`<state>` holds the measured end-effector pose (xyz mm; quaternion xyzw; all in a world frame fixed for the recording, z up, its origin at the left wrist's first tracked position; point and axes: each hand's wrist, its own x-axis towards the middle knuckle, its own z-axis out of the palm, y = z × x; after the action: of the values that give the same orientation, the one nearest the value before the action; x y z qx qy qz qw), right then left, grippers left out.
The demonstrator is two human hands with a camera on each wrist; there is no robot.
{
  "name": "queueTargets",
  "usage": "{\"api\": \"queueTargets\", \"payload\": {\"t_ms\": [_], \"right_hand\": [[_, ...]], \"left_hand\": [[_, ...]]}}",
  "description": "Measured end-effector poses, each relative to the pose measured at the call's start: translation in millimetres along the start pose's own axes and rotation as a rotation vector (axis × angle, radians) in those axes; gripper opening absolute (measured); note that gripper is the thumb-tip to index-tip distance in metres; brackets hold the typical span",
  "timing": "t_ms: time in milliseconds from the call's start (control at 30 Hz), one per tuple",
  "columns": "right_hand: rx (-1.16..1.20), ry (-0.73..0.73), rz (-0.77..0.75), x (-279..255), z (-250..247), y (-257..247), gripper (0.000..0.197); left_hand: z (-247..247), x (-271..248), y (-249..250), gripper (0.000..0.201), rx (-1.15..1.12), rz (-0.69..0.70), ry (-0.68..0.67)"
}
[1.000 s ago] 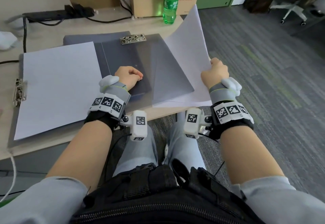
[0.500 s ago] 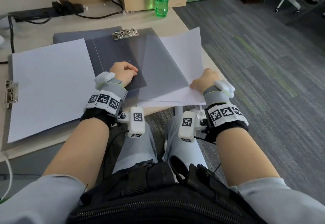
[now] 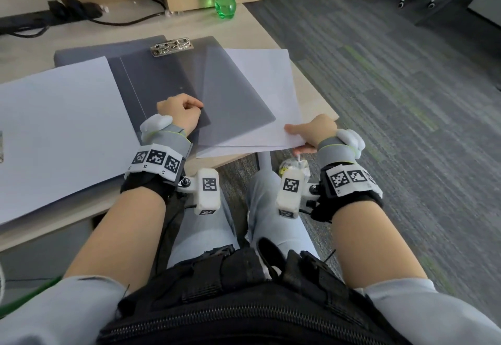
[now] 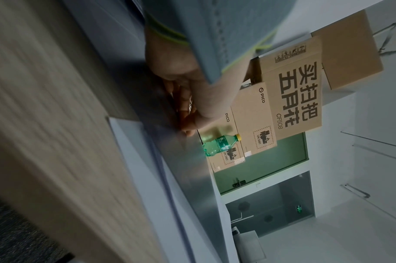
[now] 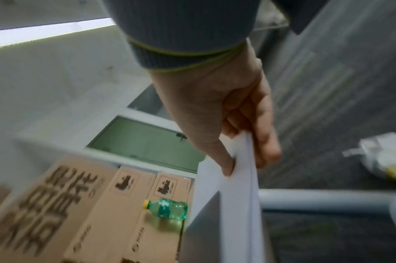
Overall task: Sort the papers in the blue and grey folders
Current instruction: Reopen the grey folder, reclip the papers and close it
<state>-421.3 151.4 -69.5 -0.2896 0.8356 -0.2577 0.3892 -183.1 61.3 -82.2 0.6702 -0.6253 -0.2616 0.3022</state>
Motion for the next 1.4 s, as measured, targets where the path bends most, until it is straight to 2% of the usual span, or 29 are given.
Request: {"api": "queueTargets", "payload": {"t_ms": [100,167,267,300,367,433,567,667,800,833,933,1033,1133,1200,1233,1300,1400], "right_hand": [[0.309,-0.042,-0.075,-0.8,-1.0,-3.3,0.011],[0.449,-0.111,-0.090,-2.7,-1.1,-10.4,0.013],[0.411,-0.153,-0.109,-1.4,4.0,-18.0,0.018],[0.346,-0.115,-0.137,2.8,5.0,-19.0,0.023],[0.139,0.057,-0.205,4.3,0.9,-24.8,0.028],[0.032,0.251,-0.247,-1.1,-9.4,-33.2,0.027],[0.119,0.561,-0.516,-11.3,-25.3,-42.1,0.028],[0.287,0.625,-0.746,-14.3,-25.9,-47.3,0.032],[0.562,0.557,-0.883,-16.0,-25.5,-65.7,0.035],[0.623,0.525,-0.903,-16.8,-24.2,-69.8,0.033],[0.747,0.367,-0.928,-21.7,-18.2,-80.5,0.024],[0.674,0.187,-0.852,-12.1,-7.6,-82.4,0.011],[0.563,0.056,-0.714,-1.7,2.0,-78.5,0.016],[0.580,0.020,-0.623,1.0,4.3,-77.3,0.008],[0.614,0.004,-0.601,1.3,3.5,-77.9,0.013],[0.663,-0.031,-0.617,1.6,2.0,-83.9,0.021],[0.728,-0.054,-0.701,-4.5,-2.8,-97.5,0.016]], "left_hand": [[-0.5,-0.7,-0.4,0.028,-0.003,0.006,-0.012],[-1.1,0.3,-0.5,0.028,-0.003,0.001,-0.022],[-1.7,1.9,-0.2,0.028,-0.002,-0.019,-0.035],[-1.5,2.8,0.0,0.028,-0.003,-0.024,-0.040],[-1.0,4.5,-0.3,0.028,0.005,-0.038,-0.045],[-0.7,6.8,-0.7,0.027,0.009,-0.049,-0.051],[-0.1,7.6,3.4,0.026,0.018,-0.072,-0.082],[1.4,16.1,14.1,0.020,-0.057,-0.068,-0.139],[-4.1,23.3,49.1,0.043,-0.346,0.026,-0.144],[-7.0,25.7,58.5,0.044,-0.426,0.043,-0.135],[-22.4,35.4,84.3,0.031,-0.661,0.144,-0.058],[-44.5,40.0,92.6,0.020,-0.815,0.191,0.042],[-53.5,42.7,75.8,0.025,-0.728,0.202,0.020],[-53.6,40.6,60.9,0.031,-0.607,0.195,-0.010],[-53.0,38.4,56.4,0.035,-0.573,0.200,-0.034],[-53.0,33.7,53.9,0.039,-0.551,0.216,-0.060],[-57.9,34.2,57.1,0.042,-0.577,0.272,-0.034]]}}
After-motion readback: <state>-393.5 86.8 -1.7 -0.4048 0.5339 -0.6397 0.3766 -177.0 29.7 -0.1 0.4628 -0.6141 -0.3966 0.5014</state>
